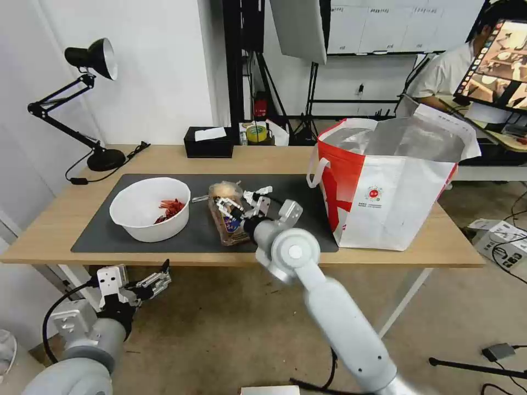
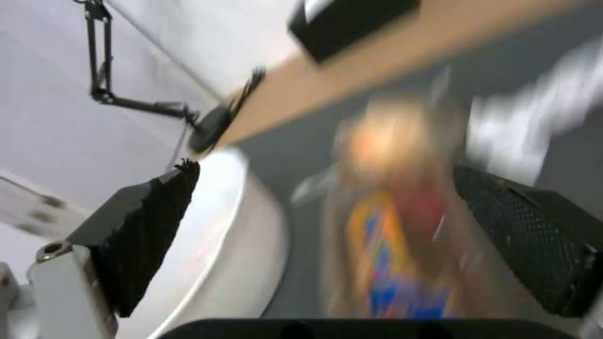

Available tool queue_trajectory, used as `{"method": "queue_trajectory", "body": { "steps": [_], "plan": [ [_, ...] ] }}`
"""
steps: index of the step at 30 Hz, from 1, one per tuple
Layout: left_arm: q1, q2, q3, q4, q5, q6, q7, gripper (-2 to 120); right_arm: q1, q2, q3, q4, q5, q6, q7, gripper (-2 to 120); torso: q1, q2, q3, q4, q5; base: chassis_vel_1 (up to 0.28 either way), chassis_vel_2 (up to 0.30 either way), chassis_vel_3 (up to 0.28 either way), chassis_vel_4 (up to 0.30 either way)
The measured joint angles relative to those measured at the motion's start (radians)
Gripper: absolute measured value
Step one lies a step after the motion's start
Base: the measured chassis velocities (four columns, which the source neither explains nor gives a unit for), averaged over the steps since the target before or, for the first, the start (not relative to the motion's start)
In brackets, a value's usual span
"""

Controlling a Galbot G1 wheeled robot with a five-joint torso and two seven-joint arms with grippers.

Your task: Pick up the trash from the table and place it into the takeout bag.

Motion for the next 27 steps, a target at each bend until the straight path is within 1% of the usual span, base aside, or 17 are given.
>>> {"method": "queue_trajectory", "body": {
  "steps": [1, 2, 4, 5, 9, 10, 12, 13, 14, 17, 19, 20, 21, 22, 24, 25, 27],
  "plan": [
    [0.000, 0.000, 0.000, 0.000, 0.000, 0.000, 0.000, 100, 0.000, 0.000, 0.000, 0.000, 0.000, 0.000, 0.000, 100, 0.000, 0.000, 0.000, 0.0000, 0.0000, 0.000, 0.000, 0.000, 0.000],
    [-0.003, 0.000, 0.001, 0.000, 0.000, 0.000, 0.000, 100, 0.042, -0.020, -0.013, -0.025, -0.032, -0.003, -0.033, 100, 0.000, 0.000, 0.000, -0.0001, 0.0000, 0.000, 0.000, 0.000, 0.000],
    [-0.006, 0.000, 0.002, 0.001, -0.001, 0.000, 0.000, 100, 0.123, -0.054, -0.037, -0.073, -0.054, -0.023, -0.107, 92, 0.000, 0.000, 0.000, 0.0000, -0.0001, 0.000, 0.000, 0.000, 0.000],
    [-0.006, 0.000, 0.002, 0.001, -0.001, 0.000, 0.000, 100, 0.123, -0.054, -0.037, -0.073, -0.054, -0.023, -0.107, 92, 0.000, 0.000, 0.000, 0.0000, -0.0001, 0.000, 0.000, 0.000, 0.000],
    [-0.006, -0.001, 0.002, 0.001, -0.001, 0.000, 0.000, 100, 0.242, -0.100, -0.098, -0.175, -0.084, -0.090, -0.254, 71, 0.000, 0.000, 0.000, 0.0001, -0.0001, 0.000, 0.000, 0.000, 0.000],
    [-0.006, -0.001, 0.002, 0.001, -0.001, 0.000, 0.000, 100, 0.242, -0.100, -0.098, -0.175, -0.084, -0.090, -0.254, 71, 0.000, 0.000, 0.000, 0.0001, -0.0001, 0.000, 0.000, 0.000, 0.000],
    [-0.007, -0.001, 0.002, 0.001, -0.001, 0.000, 0.000, 100, 0.274, -0.113, -0.128, -0.216, -0.145, -0.119, -0.340, 63, 0.000, 0.000, 0.000, 0.0000, -0.0001, 0.000, 0.000, 0.000, 0.000],
    [-0.007, -0.001, 0.002, 0.001, -0.001, 0.000, 0.000, 100, 0.274, -0.113, -0.128, -0.216, -0.145, -0.119, -0.340, 63, 0.000, 0.000, 0.000, 0.0000, -0.0001, 0.000, 0.000, 0.000, 0.000],
    [-0.008, -0.001, 0.003, 0.001, -0.001, 0.000, 0.000, 100, 0.290, -0.118, -0.148, -0.247, -0.208, -0.126, -0.402, 56, 0.000, 0.000, 0.000, 0.0000, -0.0002, 0.000, 0.000, 0.000, 0.000],
    [-0.008, 0.001, 0.003, 0.001, -0.002, 0.000, 0.000, 100, 0.311, -0.117, -0.182, -0.315, -0.321, -0.131, -0.511, 43, 0.000, 0.000, 0.000, 0.0000, -0.0001, 0.000, 0.000, 0.000, 0.000],
    [-0.007, 0.001, 0.003, 0.001, -0.003, 0.000, 0.000, 100, 0.314, -0.114, -0.188, -0.329, -0.348, -0.132, -0.538, 39, 0.000, 0.000, 0.000, 0.0000, -0.0001, 0.000, 0.000, 0.000, 0.000],
    [-0.007, 0.002, 0.002, 0.001, -0.003, 0.000, 0.000, 100, 0.314, -0.112, -0.191, -0.336, -0.362, -0.133, -0.554, 36, 0.000, 0.000, 0.000, 0.0000, -0.0002, 0.000, 0.000, 0.000, 0.000],
    [-0.005, 0.003, 0.001, 0.000, -0.004, 0.000, 0.000, 100, 0.315, -0.107, -0.199, -0.352, -0.392, -0.133, -0.590, 28, 0.000, 0.000, 0.000, 0.0000, -0.0002, 0.000, 0.000, 0.000, 0.000],
    [-0.005, 0.003, 0.001, 0.000, -0.004, 0.000, 0.000, 100, 0.315, -0.107, -0.199, -0.352, -0.392, -0.133, -0.590, 28, 0.000, 0.000, 0.000, 0.0000, -0.0002, 0.000, 0.000, 0.000, 0.000],
    [-0.004, 0.005, 0.000, 0.000, -0.006, 0.000, 0.000, 100, 0.313, -0.104, -0.207, -0.368, -0.415, -0.134, -0.637, 18, 0.000, 0.000, 0.000, 0.0001, -0.0002, 0.000, 0.000, 0.000, 0.000],
    [-0.004, 0.005, 0.000, 0.000, -0.006, 0.000, 0.000, 100, 0.313, -0.104, -0.207, -0.368, -0.415, -0.134, -0.637, 18, 0.000, 0.000, 0.000, 0.0001, -0.0002, 0.000, 0.000, 0.000, 0.000],
    [-0.007, 0.008, 0.000, 0.000, -0.008, 0.000, 0.000, 100, 0.313, -0.104, -0.218, -0.379, -0.424, -0.139, -0.661, 8, 0.000, 0.000, 0.000, 0.0000, -0.0002, 0.000, 0.000, 0.000, 0.000]
  ]
}}
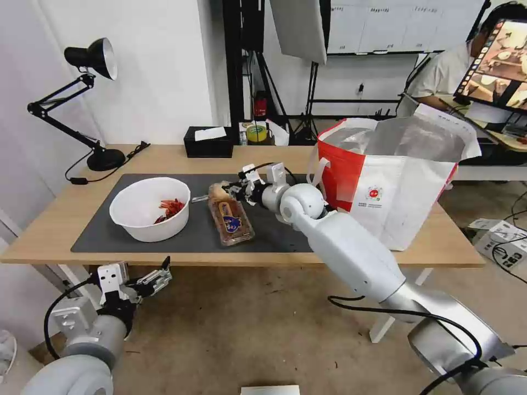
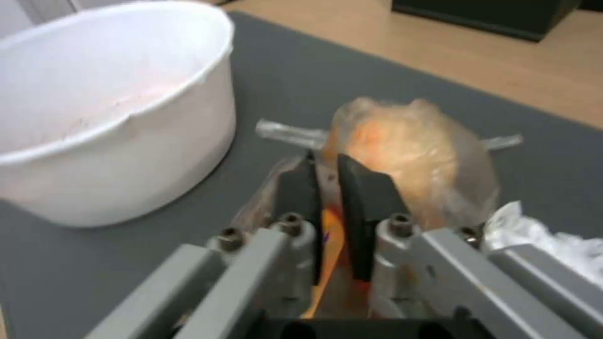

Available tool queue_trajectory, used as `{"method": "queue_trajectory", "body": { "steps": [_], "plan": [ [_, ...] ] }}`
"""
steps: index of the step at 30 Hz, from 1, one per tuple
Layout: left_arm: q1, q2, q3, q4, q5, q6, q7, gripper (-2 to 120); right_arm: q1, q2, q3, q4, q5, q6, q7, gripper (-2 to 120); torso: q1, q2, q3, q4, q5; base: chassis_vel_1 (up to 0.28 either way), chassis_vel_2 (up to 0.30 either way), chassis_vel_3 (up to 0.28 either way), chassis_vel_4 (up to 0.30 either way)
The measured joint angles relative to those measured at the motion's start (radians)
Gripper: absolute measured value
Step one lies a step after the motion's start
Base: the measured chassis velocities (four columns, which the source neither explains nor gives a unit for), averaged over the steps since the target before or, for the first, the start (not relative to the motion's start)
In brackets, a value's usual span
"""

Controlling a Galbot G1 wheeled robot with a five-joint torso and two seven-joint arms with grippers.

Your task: Pick up the trash from the table and place it into the takeout bag.

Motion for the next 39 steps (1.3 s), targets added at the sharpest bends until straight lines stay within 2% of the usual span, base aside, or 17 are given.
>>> {"method": "queue_trajectory", "body": {
  "steps": [3, 17, 27, 31, 33, 34, 36, 37, 39],
  "plan": [
    [-0.005, 0.001, 0.003, 0.003, -0.001, 0.000, 0.000, 100, 0.000, 0.000, -0.006, -0.010, -0.003, -0.008, -0.011, 0, 0.000, 0.000, 0.000, 0.0000, 0.0000, 0.000, 0.000, 0.000, 0.000],
    [-0.033, 0.019, 0.007, 0.018, -0.021, -0.001, 0.001, 100, -0.004, 0.002, -0.002, -0.077, 0.009, -0.021, -0.049, 0, 0.000, 0.000, 0.000, 0.0000, 0.0000, 0.000, 0.000, 0.000, 0.000],
    [-0.058, 0.065, 0.020, 0.043, -0.051, -0.030, 0.015, 100, -0.007, 0.006, 0.000, -0.085, 0.023, -0.025, -0.048, 0, 0.000, 0.000, 0.000, 0.0000, -0.0001, 0.000, 0.000, 0.000, 0.000],
    [-0.094, 0.112, 0.036, 0.066, -0.108, -0.049, 0.029, 100, -0.010, 0.012, 0.001, -0.088, 0.024, -0.027, -0.043, 0, 0.000, 0.000, 0.000, -0.0001, -0.0001, 0.000, 0.000, 0.000, 0.000],
    [-0.120, 0.148, 0.046, 0.089, -0.192, -0.059, 0.031, 100, -0.012, 0.016, 0.002, -0.089, 0.025, -0.028, -0.041, 0, 0.000, 0.000, 0.000, 0.0000, -0.0002, 0.000, 0.000, 0.000, 0.000],
    [-0.120, 0.148, 0.046, 0.089, -0.192, -0.059, 0.031, 100, -0.012, 0.016, 0.002, -0.089, 0.025, -0.028, -0.041, 0, 0.000, 0.000, 0.000, 0.0000, -0.0002, 0.000, 0.000, 0.000, 0.000],
    [-0.167, 0.209, 0.057, 0.108, -0.371, -0.061, 0.028, 100, -0.014, 0.018, 0.004, -0.089, 0.026, -0.028, -0.038, 0, 0.000, 0.000, 0.000, 0.0000, -0.0002, 0.000, 0.000, 0.000, 0.000],
    [-0.167, 0.209, 0.057, 0.108, -0.371, -0.061, 0.028, 100, -0.014, 0.018, 0.004, -0.089, 0.026, -0.028, -0.038, 0, 0.000, 0.000, 0.000, 0.0000, -0.0002, 0.000, 0.000, 0.000, 0.000],
    [-0.208, 0.257, 0.072, 0.118, -0.525, -0.046, 0.012, 100, -0.017, 0.017, 0.006, -0.085, 0.027, -0.028, -0.037, 0, 0.000, 0.000, 0.000, 0.0000, -0.0001, 0.000, 0.000, 0.000, 0.000]
  ]
}}
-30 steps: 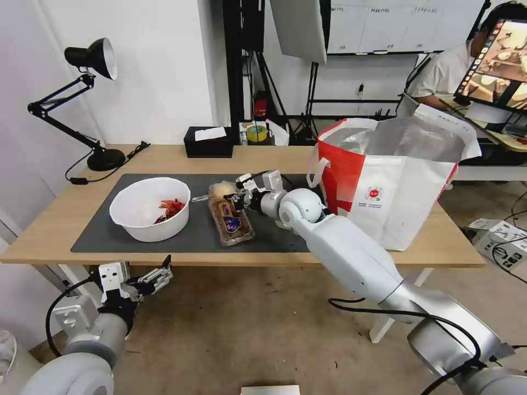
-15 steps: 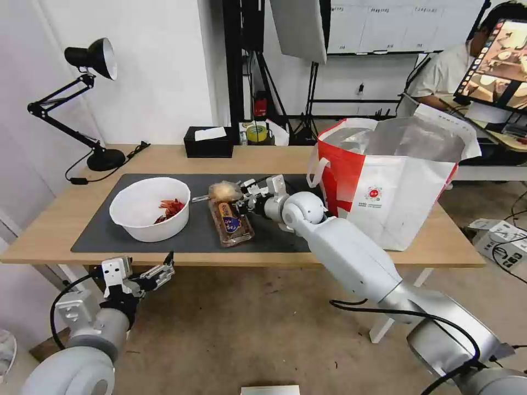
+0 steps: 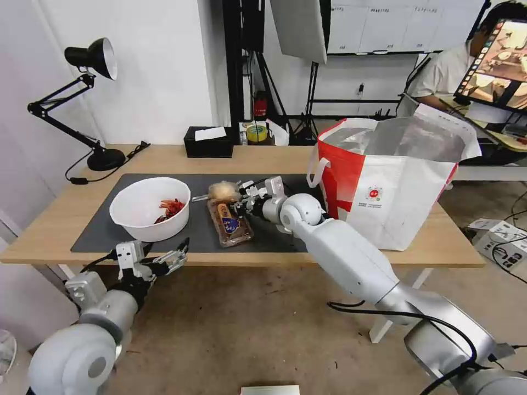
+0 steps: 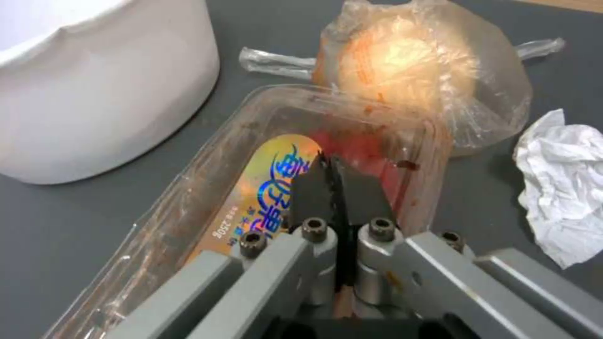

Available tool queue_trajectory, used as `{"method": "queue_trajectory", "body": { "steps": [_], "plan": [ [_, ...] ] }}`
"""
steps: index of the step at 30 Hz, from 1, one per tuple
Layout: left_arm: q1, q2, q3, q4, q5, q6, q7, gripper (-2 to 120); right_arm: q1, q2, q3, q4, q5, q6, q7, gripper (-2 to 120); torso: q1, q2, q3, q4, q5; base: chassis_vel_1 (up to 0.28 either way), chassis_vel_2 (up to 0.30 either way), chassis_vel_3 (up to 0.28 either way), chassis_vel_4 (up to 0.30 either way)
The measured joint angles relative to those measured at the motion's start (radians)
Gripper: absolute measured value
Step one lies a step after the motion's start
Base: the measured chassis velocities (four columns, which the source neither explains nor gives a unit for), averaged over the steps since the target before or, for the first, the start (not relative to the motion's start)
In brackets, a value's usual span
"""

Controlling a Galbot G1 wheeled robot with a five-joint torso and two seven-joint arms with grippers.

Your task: Pick up the trash from the table and place it into the takeout bag.

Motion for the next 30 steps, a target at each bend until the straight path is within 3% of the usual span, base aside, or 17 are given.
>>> {"method": "queue_trajectory", "body": {
  "steps": [5, 10, 12, 18, 30],
  "plan": [
    [-0.078, 0.063, 0.032, 0.034, -0.245, 0.025, -0.051, 100, -0.004, 0.003, 0.002, 0.005, 0.001, 0.000, 0.001, 0, 0.000, 0.000, 0.000, -0.0002, 0.0000, 0.000, 0.000, 0.000, 0.000],
    [-0.107, 0.073, 0.044, 0.070, -0.334, 0.027, -0.073, 100, -0.005, 0.008, 0.002, 0.004, 0.001, 0.000, 0.000, 0, 0.000, 0.000, 0.000, 0.0001, 0.0000, 0.000, 0.000, 0.000, 0.000],
    [-0.141, 0.079, 0.058, 0.124, -0.427, 0.028, -0.105, 100, -0.006, 0.013, 0.001, 0.005, 0.001, 0.000, -0.002, 0, 0.000, 0.000, 0.000, -0.0001, -0.0001, 0.000, 0.000, 0.000, 0.000],
    [-0.192, 0.087, 0.087, 0.199, -0.477, 0.030, -0.116, 100, -0.009, 0.018, -0.002, 0.002, 0.001, 0.000, -0.006, 0, 0.000, 0.000, 0.000, 0.0001, 0.0000, 0.000, 0.000, 0.000, 0.000],
    [-0.261, 0.061, 0.143, 0.250, -0.483, 0.024, -0.130, 100, -0.012, 0.010, -0.009, 0.011, 0.005, 0.000, -0.009, 0, 0.000, 0.000, 0.000, 0.0001, 0.0001, 0.000, 0.000, 0.000, 0.000]
  ]
}}
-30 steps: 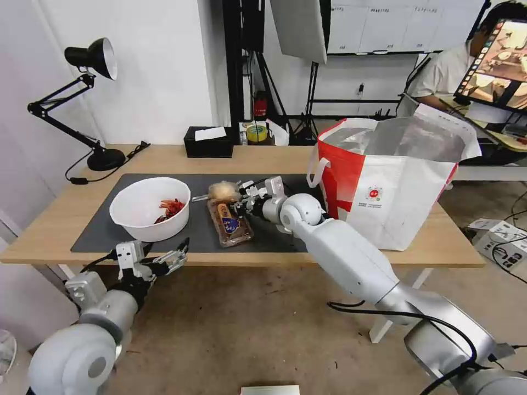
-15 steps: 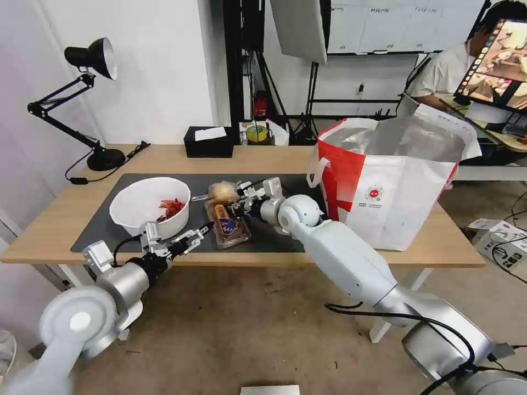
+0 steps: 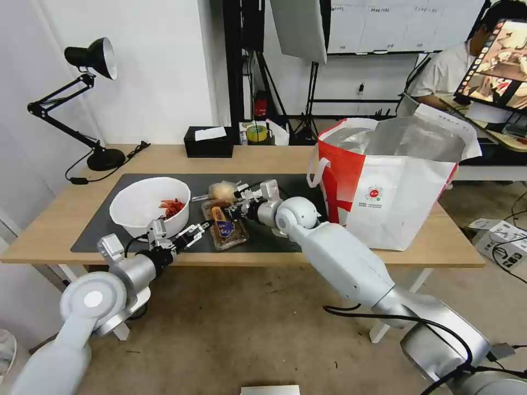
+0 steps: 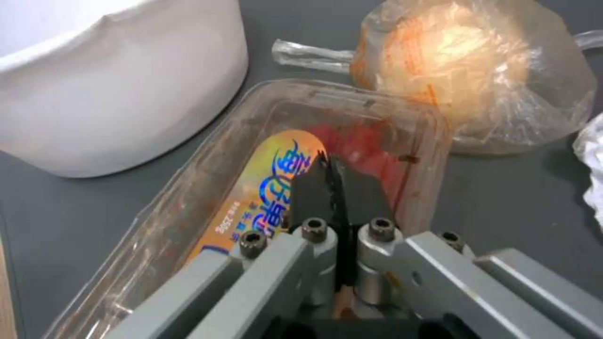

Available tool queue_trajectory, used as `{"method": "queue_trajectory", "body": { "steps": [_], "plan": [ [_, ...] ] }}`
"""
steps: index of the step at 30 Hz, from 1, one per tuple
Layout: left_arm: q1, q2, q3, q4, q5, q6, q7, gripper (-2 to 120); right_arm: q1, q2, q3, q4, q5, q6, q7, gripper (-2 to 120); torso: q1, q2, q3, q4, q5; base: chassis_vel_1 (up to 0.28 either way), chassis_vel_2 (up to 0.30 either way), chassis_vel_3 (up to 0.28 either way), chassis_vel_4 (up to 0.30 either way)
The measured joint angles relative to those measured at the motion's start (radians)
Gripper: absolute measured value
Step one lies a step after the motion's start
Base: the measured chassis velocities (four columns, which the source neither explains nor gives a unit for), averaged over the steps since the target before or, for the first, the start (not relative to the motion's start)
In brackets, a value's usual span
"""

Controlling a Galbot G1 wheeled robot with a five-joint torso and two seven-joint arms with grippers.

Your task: Pick up the trash from the table and place it into the takeout bag.

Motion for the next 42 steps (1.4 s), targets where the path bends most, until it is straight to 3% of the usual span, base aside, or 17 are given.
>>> {"method": "queue_trajectory", "body": {
  "steps": [14, 15, 16, 23, 42],
  "plan": [
    [-0.061, -0.001, 0.059, 0.046, 0.002, 0.011, -0.049, 100, 0.000, -0.011, -0.002, 0.014, 0.005, -0.003, -0.001, 0, 0.000, 0.000, 0.000, 0.0000, 0.0000, 0.000, 0.000, 0.000, 0.000],
    [-0.081, -0.003, 0.074, 0.054, -0.002, 0.042, -0.098, 100, 0.000, -0.013, -0.003, 0.014, 0.005, -0.003, -0.002, 0, 0.000, 0.000, 0.000, 0.0000, 0.0000, 0.000, 0.000, 0.000, 0.000],
    [-0.087, -0.003, 0.078, 0.057, -0.004, 0.048, -0.109, 100, 0.000, -0.013, -0.003, 0.014, 0.005, -0.004, -0.002, 0, 0.000, 0.000, 0.000, -0.0001, 0.0000, 0.000, 0.000, 0.000, 0.000],
    [-0.123, -0.006, 0.104, 0.078, -0.010, 0.058, -0.141, 100, -0.003, -0.012, -0.003, 0.015, 0.005, -0.003, -0.003, 0, 0.000, 0.000, 0.000, -0.0001, 0.0000, 0.000, 0.000, 0.000, 0.000],
    [-0.173, -0.010, 0.148, 0.132, -0.015, 0.055, -0.149, 100, -0.009, -0.018, -0.001, 0.022, 0.004, -0.004, -0.009, 0, 0.000, 0.000, 0.000, 0.0000, 0.0000, 0.000, 0.000, 0.000, 0.000]
  ]
}}
